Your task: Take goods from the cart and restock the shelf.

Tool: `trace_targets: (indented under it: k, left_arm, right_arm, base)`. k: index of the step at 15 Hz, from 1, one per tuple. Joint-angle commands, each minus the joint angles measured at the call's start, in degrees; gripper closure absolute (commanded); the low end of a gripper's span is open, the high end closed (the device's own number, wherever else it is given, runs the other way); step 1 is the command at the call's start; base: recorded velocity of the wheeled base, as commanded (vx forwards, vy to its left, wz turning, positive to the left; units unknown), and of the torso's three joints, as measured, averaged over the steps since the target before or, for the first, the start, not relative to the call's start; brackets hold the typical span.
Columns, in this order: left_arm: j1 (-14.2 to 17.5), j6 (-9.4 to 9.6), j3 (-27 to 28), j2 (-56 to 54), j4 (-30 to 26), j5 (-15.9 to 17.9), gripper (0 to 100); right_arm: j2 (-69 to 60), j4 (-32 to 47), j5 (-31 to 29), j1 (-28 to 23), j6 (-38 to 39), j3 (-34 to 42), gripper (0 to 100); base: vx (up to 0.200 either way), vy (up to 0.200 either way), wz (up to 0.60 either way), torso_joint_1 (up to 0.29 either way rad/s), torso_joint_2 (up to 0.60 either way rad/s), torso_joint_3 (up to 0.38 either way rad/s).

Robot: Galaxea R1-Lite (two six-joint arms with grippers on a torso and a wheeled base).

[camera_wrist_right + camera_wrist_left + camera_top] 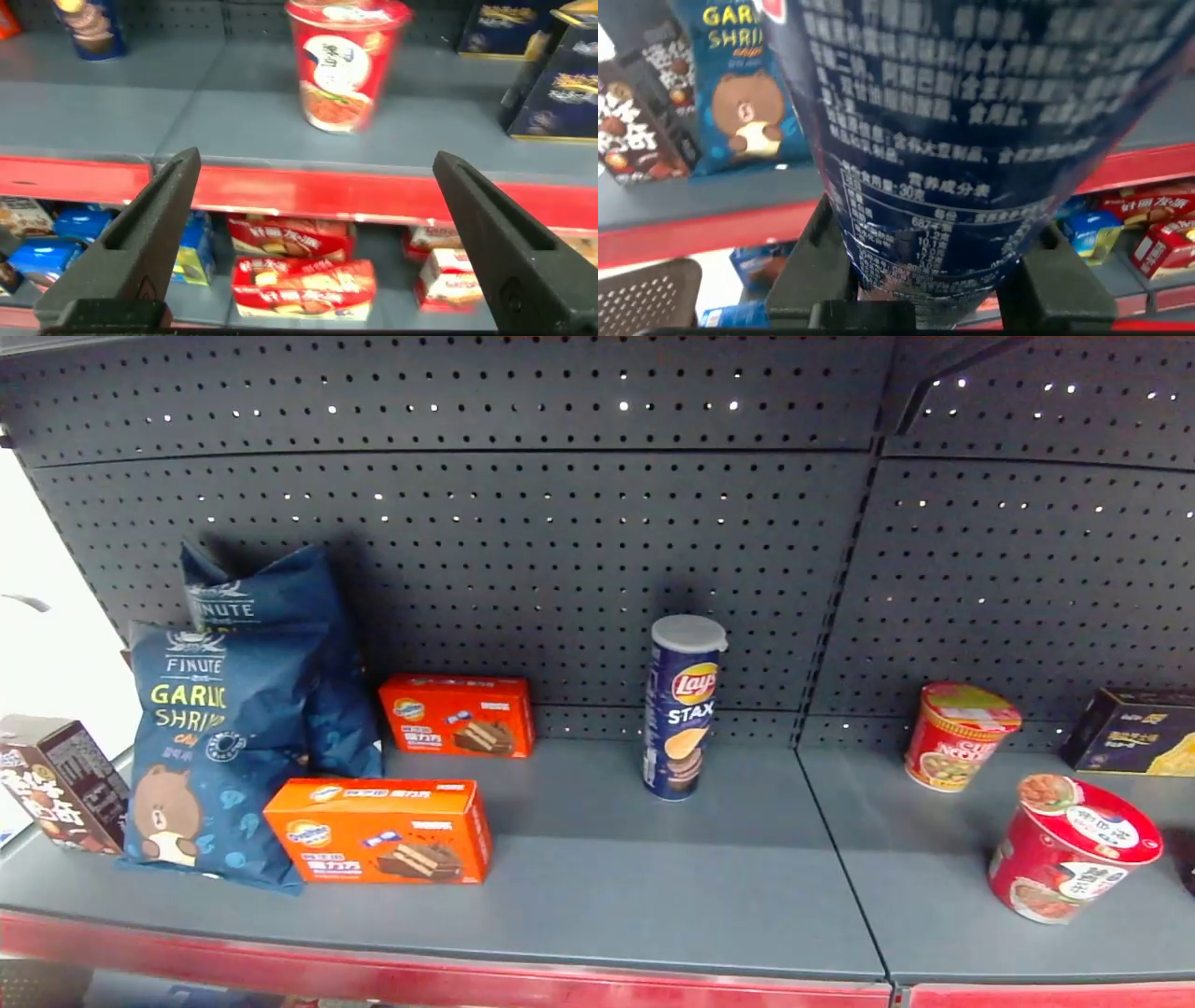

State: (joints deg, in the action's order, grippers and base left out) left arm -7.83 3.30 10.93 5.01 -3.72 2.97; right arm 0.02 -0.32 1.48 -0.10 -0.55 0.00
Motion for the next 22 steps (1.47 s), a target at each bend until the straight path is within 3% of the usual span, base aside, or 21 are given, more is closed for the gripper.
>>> trace_targets:
  k: [1,9,10,11,13,14,17,22]
  left_arm:
    - [0.0,0.04,0.1,0.3,0.0,-0.1,100]
    - [0.0,0.12,2.9,0.2,-0.3,-0.2,100]
    - [0.0,0.12,3.7,0.3,-0.7,-0.2,100]
    - [0.0,0.21,3.8,0.3,-0.7,-0.6,100]
    - [0.0,0.21,3.0,0.3,-0.6,-0.4,100]
    - [-0.3,0.21,3.1,0.4,-0.7,-0.4,100]
    - [-0.3,0.12,3.9,0.3,-0.6,-0.5,100]
    - [-0.3,-2.07,3.1,0.4,-0.8,-0.5,100]
  right_arm:
    - [0.0,0.0,0.1,0.0,0.0,0.0,0]
    - [0.7,0.2,0.4,0.4,-0.3,0.0,0]
    - [8.4,-0.2,-0.3,0.0,1.3,0.0,0]
    - [21.4,-8.3,0.3,0.1,6.3,-11.2,0]
    - [34.5,-11.0,2.7,2.0,2.8,-19.4,0]
    - [36.0,-9.5,5.0,5.5,-3.2,-21.6,0]
    - [45.2,-8.8,5.8,13.7,-4.2,-28.8,0]
    - [62.1,-14.2,9.3,19.3,-8.7,-36.7,0]
  base:
    - [0.0,0.0,0.0,0.0,0.0,0.0]
    - [0.0,0.0,0.0,0.0,0.0,0.0]
    - [0.0,0.0,0.0,0.0,0.0,0.0]
    - [0.0,0.0,0.0,0.0,0.0,0.0]
    - [0.0,0.0,0.0,0.0,0.0,0.0]
    - [0.0,0.0,0.0,0.0,0.0,0.0]
    - [0.0,0.0,0.0,0.0,0.0,0.0]
    - [0.0,0.0,0.0,0.0,0.0,0.0]
